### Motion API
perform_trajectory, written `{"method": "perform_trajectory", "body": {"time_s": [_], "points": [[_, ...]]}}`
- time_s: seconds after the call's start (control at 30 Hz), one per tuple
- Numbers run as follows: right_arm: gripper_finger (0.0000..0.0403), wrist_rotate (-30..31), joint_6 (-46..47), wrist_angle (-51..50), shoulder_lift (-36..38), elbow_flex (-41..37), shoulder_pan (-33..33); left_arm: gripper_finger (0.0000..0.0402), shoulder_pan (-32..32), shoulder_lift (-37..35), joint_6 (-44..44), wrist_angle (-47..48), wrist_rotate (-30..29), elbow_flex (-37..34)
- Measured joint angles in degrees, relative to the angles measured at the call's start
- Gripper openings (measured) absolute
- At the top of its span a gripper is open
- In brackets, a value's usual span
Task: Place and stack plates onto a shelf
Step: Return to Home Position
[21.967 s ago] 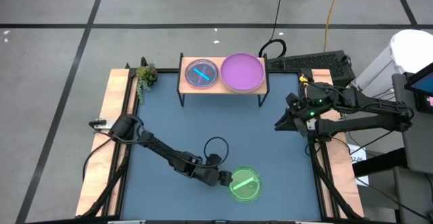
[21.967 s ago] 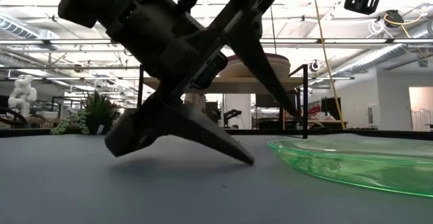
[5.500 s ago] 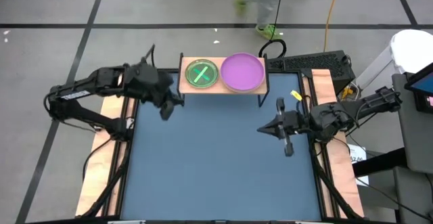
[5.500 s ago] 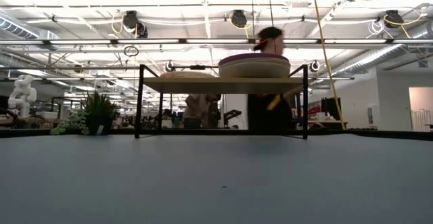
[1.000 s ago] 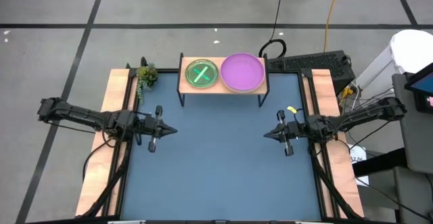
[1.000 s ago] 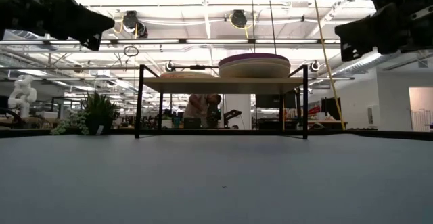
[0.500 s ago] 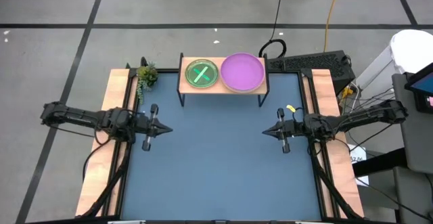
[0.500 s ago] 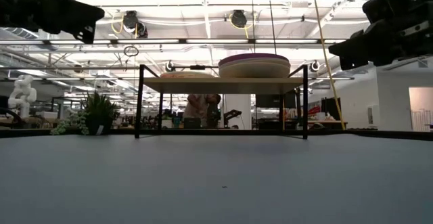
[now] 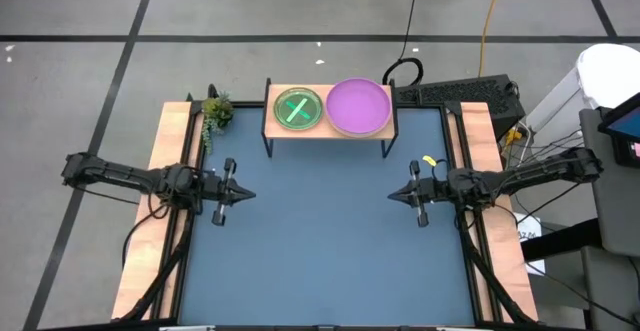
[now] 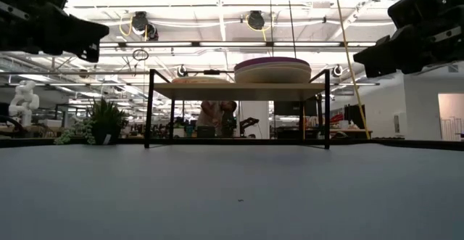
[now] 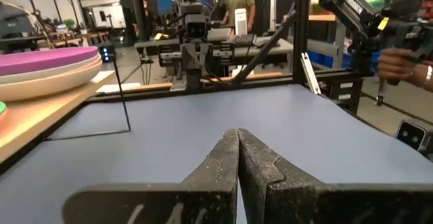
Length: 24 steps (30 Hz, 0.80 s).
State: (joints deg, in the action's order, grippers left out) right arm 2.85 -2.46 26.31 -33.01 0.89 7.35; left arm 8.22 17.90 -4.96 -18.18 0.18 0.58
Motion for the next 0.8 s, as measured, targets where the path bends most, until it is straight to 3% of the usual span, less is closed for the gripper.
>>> {"method": "perform_trajectory", "body": {"time_s": [0.23,0.43,0.8], "points": [[0.0,0.0,0.2,-1.4,0.0,0.0,0.0,0.0001,0.0,-1.0,0.1,2.7,0.0,0.0],[0.0,0.0,0.5,-2.0,1.0,0.0,0.0,0.0001,0.0,-6.3,-0.3,6.3,0.0,0.0],[0.0,-0.5,1.3,-12.0,10.7,0.0,-3.5,0.0001,0.0,-16.4,-0.1,14.8,-0.7,0.0]]}}
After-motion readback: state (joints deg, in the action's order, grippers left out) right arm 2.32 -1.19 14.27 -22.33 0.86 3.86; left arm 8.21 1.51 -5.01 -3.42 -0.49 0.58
